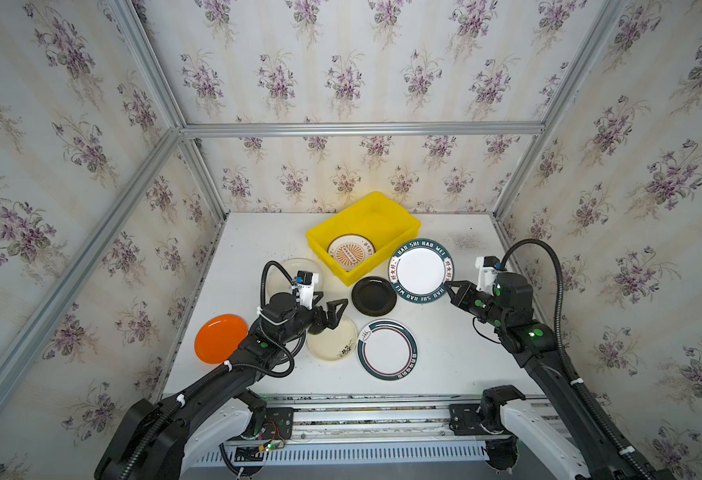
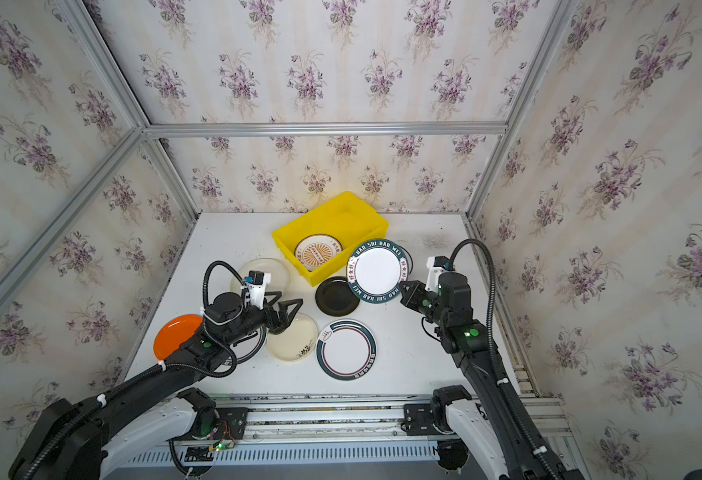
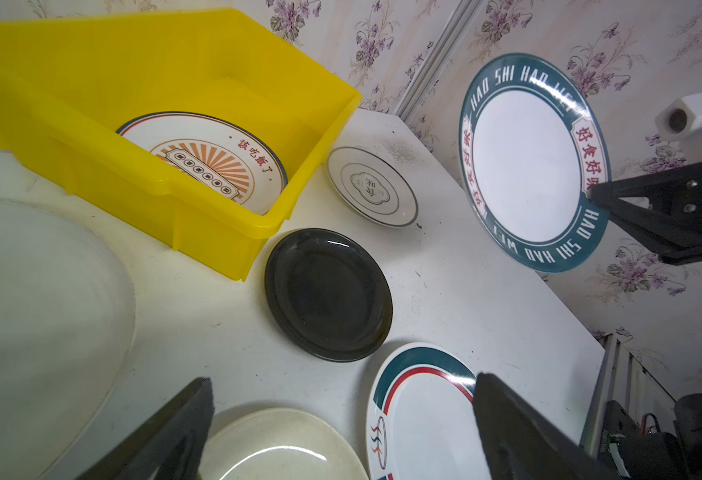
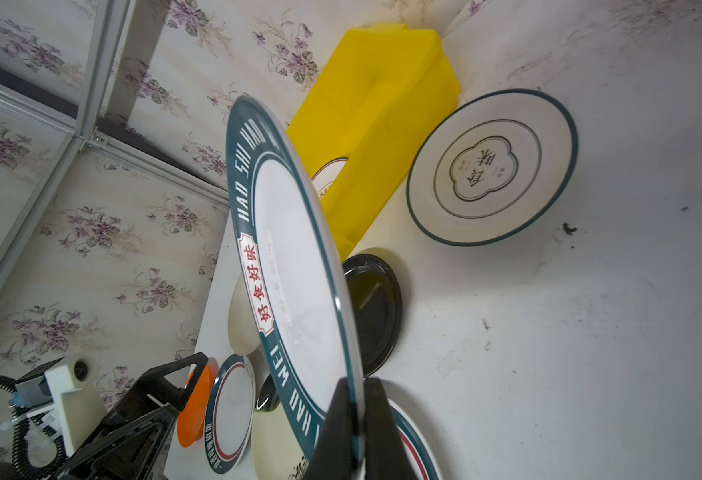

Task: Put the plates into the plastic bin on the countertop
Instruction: 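Carry the upright plate toward the left gripper while the left gripper reaches toward it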

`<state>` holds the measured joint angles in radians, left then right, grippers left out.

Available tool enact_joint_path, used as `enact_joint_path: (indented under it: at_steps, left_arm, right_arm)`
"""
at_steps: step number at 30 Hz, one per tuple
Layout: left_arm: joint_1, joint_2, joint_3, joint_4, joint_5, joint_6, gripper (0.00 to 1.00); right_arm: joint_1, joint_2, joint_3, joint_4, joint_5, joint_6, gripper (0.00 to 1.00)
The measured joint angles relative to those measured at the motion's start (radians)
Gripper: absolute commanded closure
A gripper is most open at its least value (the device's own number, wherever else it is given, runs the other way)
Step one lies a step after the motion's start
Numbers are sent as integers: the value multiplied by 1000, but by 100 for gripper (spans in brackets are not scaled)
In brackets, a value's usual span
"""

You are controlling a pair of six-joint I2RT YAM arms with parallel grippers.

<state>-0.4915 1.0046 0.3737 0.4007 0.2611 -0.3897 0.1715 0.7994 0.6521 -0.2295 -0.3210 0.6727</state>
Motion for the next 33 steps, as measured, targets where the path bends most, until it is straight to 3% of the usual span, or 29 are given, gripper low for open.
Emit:
enact_joint_path:
  at_steps: [17,33]
  left_arm:
    - [0,31,-1,62,68,-32,0]
    - [0,42,-1,85,105,-43,1]
  right_arm:
    - [202,138,-45,256,-51,8,100]
    - [317,308,-114,566,-139,50,100]
